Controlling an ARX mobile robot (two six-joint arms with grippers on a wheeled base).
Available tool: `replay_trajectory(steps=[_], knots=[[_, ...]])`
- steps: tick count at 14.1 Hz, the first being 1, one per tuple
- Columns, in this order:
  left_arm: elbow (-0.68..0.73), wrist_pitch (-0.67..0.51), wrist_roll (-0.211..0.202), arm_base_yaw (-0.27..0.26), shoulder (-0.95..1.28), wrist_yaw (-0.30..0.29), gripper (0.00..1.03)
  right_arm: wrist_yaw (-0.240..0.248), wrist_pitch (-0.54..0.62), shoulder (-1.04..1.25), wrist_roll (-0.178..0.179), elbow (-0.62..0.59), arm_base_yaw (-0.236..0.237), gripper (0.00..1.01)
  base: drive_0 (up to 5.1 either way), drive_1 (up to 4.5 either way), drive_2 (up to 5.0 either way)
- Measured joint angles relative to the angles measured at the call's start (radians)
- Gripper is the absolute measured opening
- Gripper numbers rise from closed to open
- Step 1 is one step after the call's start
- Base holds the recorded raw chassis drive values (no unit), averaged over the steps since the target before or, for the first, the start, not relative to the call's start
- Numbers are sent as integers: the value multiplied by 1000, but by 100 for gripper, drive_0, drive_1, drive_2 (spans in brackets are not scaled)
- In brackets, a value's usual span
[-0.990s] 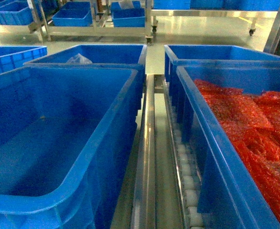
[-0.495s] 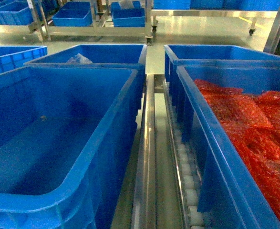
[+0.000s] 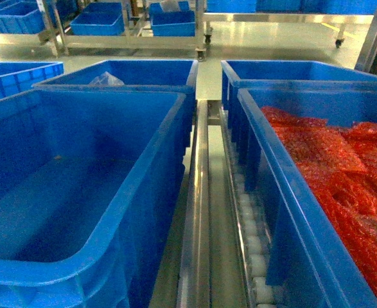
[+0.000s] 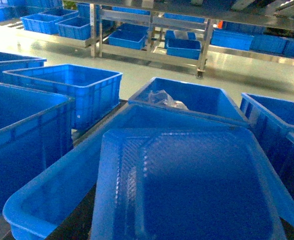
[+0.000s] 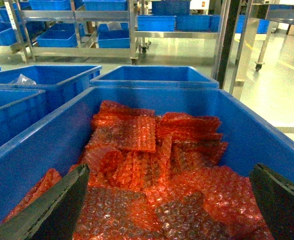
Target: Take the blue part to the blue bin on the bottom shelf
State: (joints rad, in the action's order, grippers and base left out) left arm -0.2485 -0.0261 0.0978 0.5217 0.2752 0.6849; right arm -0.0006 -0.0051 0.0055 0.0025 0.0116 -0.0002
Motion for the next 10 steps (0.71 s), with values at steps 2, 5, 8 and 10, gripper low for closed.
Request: replay_trajectory(steps=[2, 5, 8, 10], knots=[[0, 0, 0, 0, 0, 0, 43, 0, 0, 0, 0, 0, 0, 98, 0, 0, 0], [0, 0, 0, 0, 0, 0, 43, 0, 0, 0, 0, 0, 0, 98, 0, 0, 0], [0, 0, 0, 0, 0, 0, 43, 0, 0, 0, 0, 0, 0, 98, 0, 0, 0], [0, 0, 0, 0, 0, 0, 43, 0, 0, 0, 0, 0, 0, 98, 0, 0, 0]])
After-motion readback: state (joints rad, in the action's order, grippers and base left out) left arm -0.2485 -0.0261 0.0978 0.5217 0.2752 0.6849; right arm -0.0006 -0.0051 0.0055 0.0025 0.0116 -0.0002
